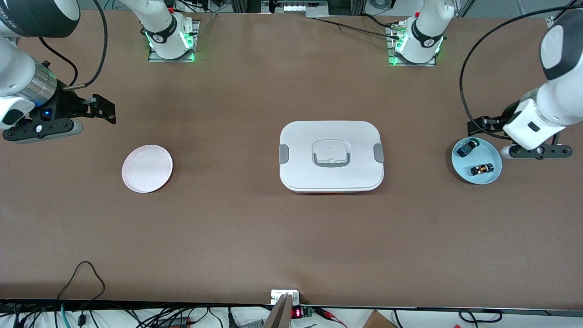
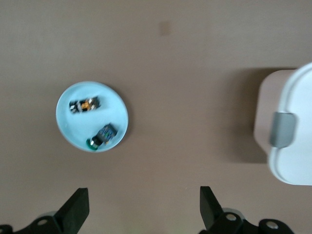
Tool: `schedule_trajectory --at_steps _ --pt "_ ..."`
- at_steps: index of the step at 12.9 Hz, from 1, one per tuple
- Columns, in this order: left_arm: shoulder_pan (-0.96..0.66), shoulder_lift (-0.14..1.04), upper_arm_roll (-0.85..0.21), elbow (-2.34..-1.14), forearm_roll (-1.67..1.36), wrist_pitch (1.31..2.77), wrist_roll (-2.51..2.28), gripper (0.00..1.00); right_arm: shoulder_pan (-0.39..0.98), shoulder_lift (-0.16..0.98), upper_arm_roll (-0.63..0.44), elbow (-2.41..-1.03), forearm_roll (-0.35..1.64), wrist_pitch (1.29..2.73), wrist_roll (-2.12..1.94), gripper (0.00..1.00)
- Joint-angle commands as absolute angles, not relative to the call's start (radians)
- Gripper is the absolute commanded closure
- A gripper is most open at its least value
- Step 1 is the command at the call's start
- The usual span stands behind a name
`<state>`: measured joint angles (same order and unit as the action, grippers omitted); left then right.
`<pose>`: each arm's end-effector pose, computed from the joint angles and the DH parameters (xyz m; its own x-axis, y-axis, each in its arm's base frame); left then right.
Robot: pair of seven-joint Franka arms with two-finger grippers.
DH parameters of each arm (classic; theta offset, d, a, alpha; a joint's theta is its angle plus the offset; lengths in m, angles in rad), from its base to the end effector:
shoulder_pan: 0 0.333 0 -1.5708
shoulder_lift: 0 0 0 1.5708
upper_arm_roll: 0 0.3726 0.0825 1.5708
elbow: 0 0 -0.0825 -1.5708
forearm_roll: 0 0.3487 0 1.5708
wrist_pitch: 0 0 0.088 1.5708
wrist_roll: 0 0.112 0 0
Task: Transfer orange switch to right arm and place
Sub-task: 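Lower the left gripper onto the orange switch in the blue dish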
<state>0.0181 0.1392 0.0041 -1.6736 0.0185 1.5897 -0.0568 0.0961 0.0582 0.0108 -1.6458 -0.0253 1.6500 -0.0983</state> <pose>0.5526 0.0142 0.5584 0.9724 0.0781 -0.2198 0.0730 -0.9968 -0.0311 0.5396 0.0551 0.6191 0.9770 0.2055 -0.0561 0.2069 -0.9782 0.0190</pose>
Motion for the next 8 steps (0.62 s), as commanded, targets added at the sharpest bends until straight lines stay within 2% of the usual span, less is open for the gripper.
schedule_trajectory --at_steps 1,3,8 --pt "0.144 0.234 0.003 -1.661 0.011 1.592 -0.051 0.0 0.097 0.054 0.014 -1.637 -0.02 1.644 -0.084 0.0" --pt "0.198 0.235 0.003 -1.744 0.012 1.714 -0.016 0.0 0.097 0.054 0.014 -1.637 -0.02 1.644 -0.084 0.0" --pt "0.296 0.23 0.002 -2.095 0.011 2.314 0.143 0.0 0.097 0.054 0.015 -1.637 -0.02 1.644 -0.084 0.0"
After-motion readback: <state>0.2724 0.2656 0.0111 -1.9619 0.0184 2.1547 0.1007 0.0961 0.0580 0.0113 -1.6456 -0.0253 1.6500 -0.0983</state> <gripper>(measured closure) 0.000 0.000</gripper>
